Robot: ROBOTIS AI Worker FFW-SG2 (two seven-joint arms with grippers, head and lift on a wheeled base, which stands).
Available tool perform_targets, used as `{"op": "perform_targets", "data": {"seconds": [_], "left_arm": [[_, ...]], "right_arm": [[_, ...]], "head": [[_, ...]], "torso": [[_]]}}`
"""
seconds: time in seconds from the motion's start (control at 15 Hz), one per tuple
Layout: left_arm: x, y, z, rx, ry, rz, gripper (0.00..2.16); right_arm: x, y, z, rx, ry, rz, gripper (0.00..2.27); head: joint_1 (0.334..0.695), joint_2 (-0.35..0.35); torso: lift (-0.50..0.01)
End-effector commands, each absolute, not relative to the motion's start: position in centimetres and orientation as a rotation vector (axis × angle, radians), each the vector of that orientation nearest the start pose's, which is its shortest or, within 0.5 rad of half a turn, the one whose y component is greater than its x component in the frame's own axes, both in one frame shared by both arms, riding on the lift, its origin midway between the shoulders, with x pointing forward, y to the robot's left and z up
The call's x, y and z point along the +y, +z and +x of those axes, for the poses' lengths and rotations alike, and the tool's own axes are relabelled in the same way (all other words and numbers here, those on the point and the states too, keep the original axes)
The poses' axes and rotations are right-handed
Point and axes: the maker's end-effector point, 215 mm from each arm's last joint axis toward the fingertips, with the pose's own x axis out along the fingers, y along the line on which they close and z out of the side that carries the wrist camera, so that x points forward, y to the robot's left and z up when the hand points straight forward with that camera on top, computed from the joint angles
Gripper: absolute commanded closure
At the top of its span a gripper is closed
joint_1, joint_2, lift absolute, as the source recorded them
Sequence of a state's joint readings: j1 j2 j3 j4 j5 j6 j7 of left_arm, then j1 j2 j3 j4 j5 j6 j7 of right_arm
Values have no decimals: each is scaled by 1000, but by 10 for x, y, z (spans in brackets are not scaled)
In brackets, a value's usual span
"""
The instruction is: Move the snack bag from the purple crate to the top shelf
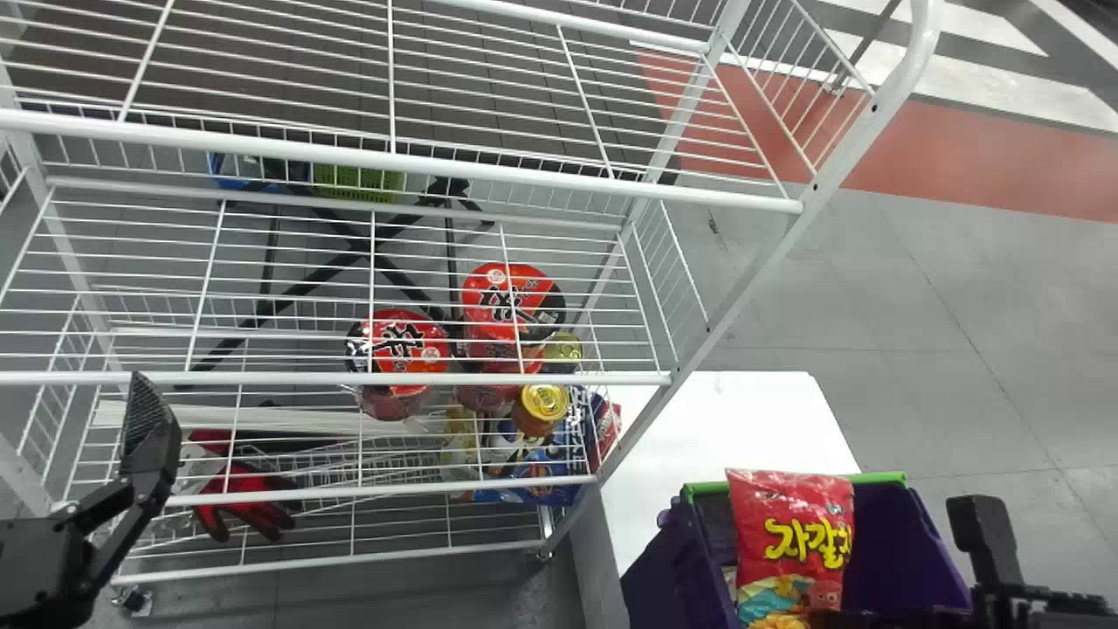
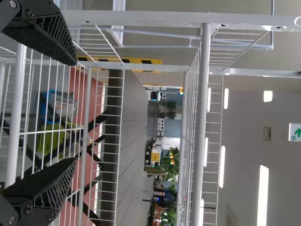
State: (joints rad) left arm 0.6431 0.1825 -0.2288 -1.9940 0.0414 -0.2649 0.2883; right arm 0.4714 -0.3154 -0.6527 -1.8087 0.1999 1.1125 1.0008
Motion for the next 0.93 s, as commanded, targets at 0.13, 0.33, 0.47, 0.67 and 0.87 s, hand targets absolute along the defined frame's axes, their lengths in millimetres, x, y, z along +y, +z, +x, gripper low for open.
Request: {"op": "perform_targets", "data": {"seconds": [0.13, 0.33, 0.47, 0.67, 0.87], "left_arm": [[183, -349, 379, -23, 6, -42, 83], [183, -349, 379, -20, 4, -38, 83], [184, -347, 379, -23, 6, -39, 83], [184, -348, 380, -22, 8, -40, 83], [182, -347, 382, -21, 7, -42, 83]], "right_arm": [[-518, -541, 207, 1180, 17, 265, 1625], [-517, -536, 210, 1173, 18, 273, 1625], [-516, -535, 211, 1170, 19, 278, 1625], [-515, -534, 211, 1174, 20, 282, 1625], [-514, -529, 220, 1156, 29, 280, 1625]], "head": [[695, -350], [695, -350], [695, -350], [695, -350], [695, -350]], "torso": [[-258], [-246], [-238], [-226], [-214]]}}
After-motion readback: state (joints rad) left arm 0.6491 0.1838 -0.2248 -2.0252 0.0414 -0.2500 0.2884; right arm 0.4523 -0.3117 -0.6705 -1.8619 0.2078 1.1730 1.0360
